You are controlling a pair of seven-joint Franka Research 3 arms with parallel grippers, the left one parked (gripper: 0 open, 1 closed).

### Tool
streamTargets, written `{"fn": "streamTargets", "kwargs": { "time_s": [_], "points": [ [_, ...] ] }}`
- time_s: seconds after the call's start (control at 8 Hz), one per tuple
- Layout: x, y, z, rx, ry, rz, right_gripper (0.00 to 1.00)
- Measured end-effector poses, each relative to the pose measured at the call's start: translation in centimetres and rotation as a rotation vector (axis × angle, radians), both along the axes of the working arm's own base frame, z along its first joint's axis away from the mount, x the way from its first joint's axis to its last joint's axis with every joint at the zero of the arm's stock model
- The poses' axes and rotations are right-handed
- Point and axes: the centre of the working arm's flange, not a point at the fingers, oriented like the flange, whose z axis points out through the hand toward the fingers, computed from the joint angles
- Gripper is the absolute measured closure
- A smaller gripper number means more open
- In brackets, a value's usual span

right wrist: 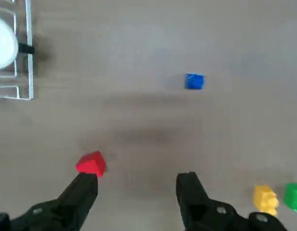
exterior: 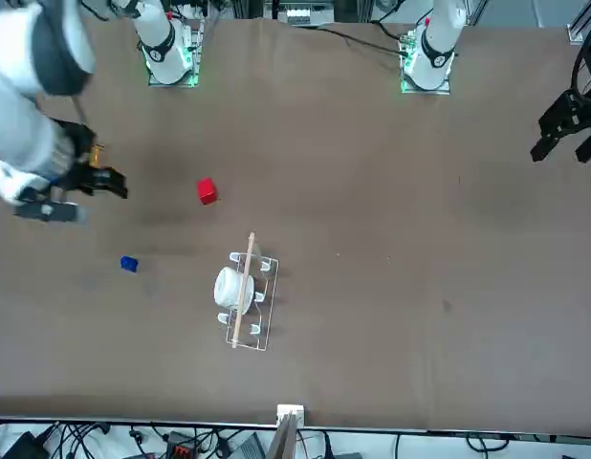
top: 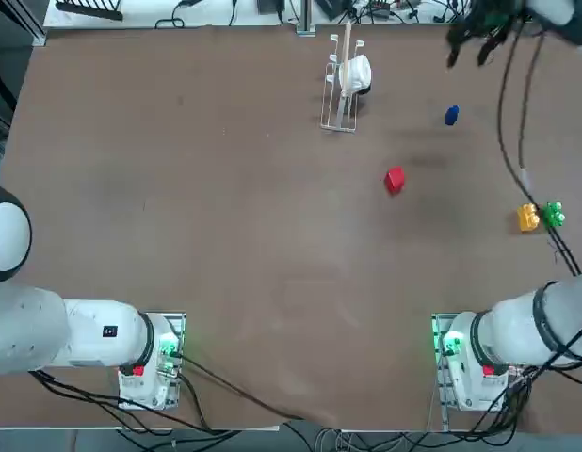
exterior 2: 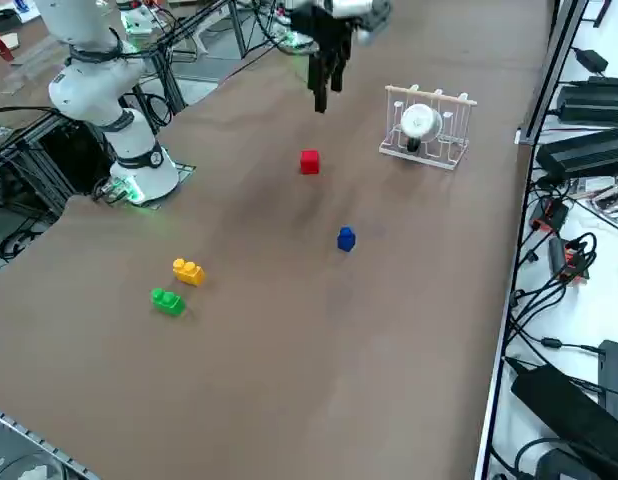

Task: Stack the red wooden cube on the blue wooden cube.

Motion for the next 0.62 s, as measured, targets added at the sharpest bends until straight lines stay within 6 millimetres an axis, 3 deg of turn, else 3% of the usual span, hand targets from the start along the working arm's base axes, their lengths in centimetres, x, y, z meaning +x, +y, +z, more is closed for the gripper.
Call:
{"fn": "streamTargets", "kwargs": {
  "time_s": [0.38,0.62],
  "points": [
    [-5.8,8.7,-10.3,0.032,-0.101,0.169,0.0],
    [-9.4,10.3,-15.0,0.049,-0.134,0.223,0.0]
  ]
}}
